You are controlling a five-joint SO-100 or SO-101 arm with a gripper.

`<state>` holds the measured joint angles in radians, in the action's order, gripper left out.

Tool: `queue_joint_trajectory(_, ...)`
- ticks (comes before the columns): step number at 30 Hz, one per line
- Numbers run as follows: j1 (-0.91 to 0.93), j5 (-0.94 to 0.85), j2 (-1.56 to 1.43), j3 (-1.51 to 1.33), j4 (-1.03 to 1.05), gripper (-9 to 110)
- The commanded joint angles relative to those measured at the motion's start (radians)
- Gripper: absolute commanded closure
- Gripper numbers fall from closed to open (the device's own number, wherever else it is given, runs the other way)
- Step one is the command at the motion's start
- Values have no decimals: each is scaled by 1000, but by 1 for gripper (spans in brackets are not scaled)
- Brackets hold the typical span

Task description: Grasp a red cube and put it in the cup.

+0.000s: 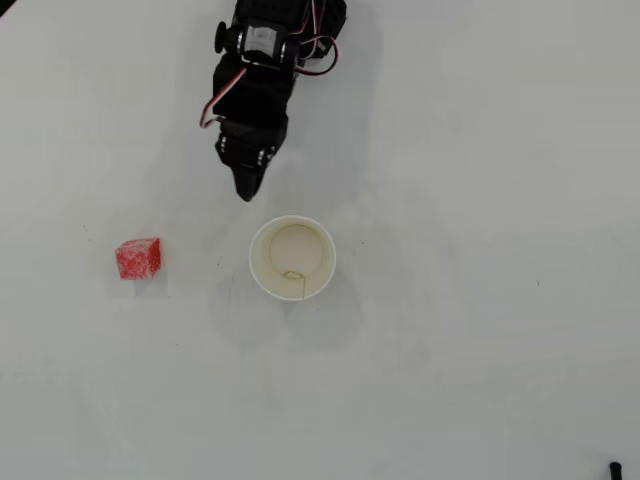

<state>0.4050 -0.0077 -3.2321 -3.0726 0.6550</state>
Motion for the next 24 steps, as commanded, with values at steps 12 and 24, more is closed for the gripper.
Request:
queue_joint_trajectory(12,224,-1114,17,-74,-334,101)
queue_joint_trajectory(24,299,-1717,339,37,-417,101)
